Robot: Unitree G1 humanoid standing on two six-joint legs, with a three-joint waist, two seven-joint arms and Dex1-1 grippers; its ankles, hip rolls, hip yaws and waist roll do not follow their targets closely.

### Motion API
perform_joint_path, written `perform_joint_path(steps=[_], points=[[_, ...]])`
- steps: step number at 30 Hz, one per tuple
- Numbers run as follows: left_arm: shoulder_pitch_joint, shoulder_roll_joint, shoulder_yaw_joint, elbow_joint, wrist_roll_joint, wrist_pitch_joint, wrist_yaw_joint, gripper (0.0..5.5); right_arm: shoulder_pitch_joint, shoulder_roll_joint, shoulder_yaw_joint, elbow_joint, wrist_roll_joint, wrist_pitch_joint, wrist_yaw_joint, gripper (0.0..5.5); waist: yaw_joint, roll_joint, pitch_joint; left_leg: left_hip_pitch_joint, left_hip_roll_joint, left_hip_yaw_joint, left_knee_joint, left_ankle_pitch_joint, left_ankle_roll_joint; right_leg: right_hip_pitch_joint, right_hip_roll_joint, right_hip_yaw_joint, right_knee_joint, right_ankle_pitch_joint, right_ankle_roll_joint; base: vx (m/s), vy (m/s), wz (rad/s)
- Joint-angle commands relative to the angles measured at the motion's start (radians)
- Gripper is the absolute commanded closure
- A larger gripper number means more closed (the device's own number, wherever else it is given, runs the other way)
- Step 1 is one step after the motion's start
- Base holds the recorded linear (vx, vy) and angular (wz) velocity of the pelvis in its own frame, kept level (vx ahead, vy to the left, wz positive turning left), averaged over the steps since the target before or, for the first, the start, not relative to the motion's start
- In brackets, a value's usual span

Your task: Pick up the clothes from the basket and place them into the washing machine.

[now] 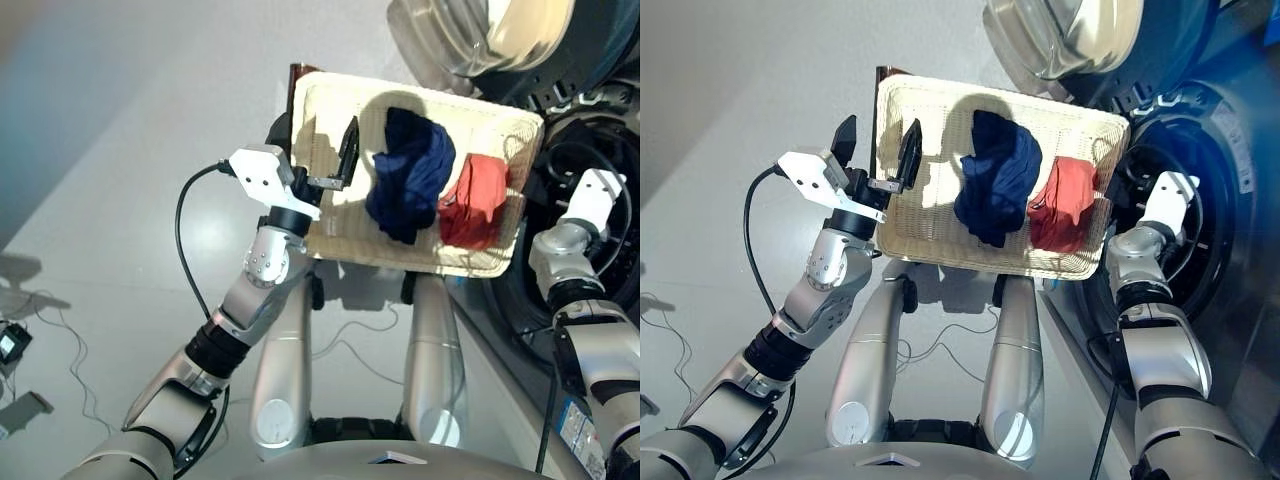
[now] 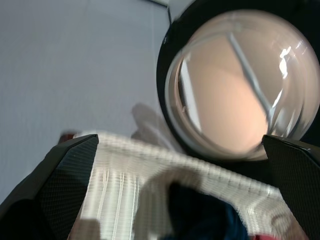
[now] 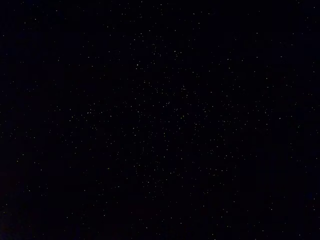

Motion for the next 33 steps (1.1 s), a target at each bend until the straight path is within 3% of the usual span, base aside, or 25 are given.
perform_joint_path(steps=[1,6,12,18,19,20,28,29,33], points=[[-0.014,0.005,0.013,-0.100,0.039,-0.045,0.012,0.00,-0.012,-0.138,-0.039,0.020,0.120,-0.065,-0.061,5.50,0.012,0.018,-0.008,-0.036,0.025,0.007,0.235,-0.200,-0.037,0.009,0.023,0.032,-0.064,0.092,0.028,0.000,0.000,0.000],[-0.021,0.012,0.020,-0.103,0.032,-0.039,0.034,0.00,-0.060,-0.181,-0.083,0.044,0.264,-0.111,-0.079,5.50,0.010,0.016,-0.008,-0.077,0.027,0.011,0.259,-0.212,-0.036,-0.041,0.027,0.038,-0.039,0.082,0.025,0.000,0.000,0.000],[-0.038,0.020,0.040,-0.092,-0.016,-0.033,0.048,0.00,-0.133,-0.202,-0.195,0.075,0.694,-0.250,-0.006,5.50,0.001,0.010,-0.008,-0.095,0.026,0.018,0.256,-0.211,-0.036,-0.061,0.026,0.042,-0.047,0.088,0.026,0.000,0.000,0.000],[-0.026,0.038,0.069,-0.113,-0.036,-0.032,0.050,0.00,-0.105,-0.206,-0.201,0.042,0.713,-0.257,-0.003,5.50,-0.015,-0.007,-0.008,-0.093,0.027,0.025,0.254,-0.212,-0.035,-0.062,0.027,0.047,-0.051,0.093,0.024,0.000,0.000,0.000],[-0.022,0.039,0.072,-0.110,-0.036,-0.035,0.055,0.00,-0.095,-0.203,-0.199,0.024,0.722,-0.260,0.015,1.98,-0.018,-0.012,-0.008,-0.080,0.029,0.028,0.253,-0.224,-0.035,-0.052,0.028,0.046,-0.050,0.083,0.025,0.000,0.000,0.000],[-0.022,0.039,0.072,-0.110,-0.036,-0.035,0.055,0.00,-0.094,-0.202,-0.199,0.024,0.724,-0.261,0.017,0.00,-0.018,-0.013,-0.008,-0.079,0.029,0.029,0.250,-0.222,-0.035,-0.052,0.028,0.047,-0.052,0.085,0.026,0.000,0.000,0.000],[-0.033,0.036,0.077,-0.106,-0.029,-0.042,0.065,0.00,-0.083,-0.124,-0.108,-0.053,0.634,-0.233,0.069,0.00,-0.026,-0.028,-0.008,-0.034,0.024,0.040,0.211,-0.212,-0.028,-0.012,0.029,0.044,-0.089,0.100,0.028,0.000,0.000,0.000],[-0.034,0.022,0.086,-0.101,-0.020,-0.041,0.070,0.00,-0.042,-0.058,-0.082,-0.162,0.591,-0.265,0.085,0.00,-0.032,-0.031,-0.008,-0.021,0.025,0.044,0.198,-0.209,-0.026,0.002,0.031,0.043,-0.100,0.102,0.027,0.000,0.000,0.000],[-0.030,0.009,0.100,-0.074,0.003,-0.043,0.071,0.00,0.108,0.088,-0.014,-0.406,0.515,-0.284,0.166,0.00,-0.045,-0.050,-0.008,0.008,0.024,0.048,0.172,-0.196,-0.023,0.029,0.032,0.045,-0.125,0.111,0.025,0.000,0.000,0.000]])
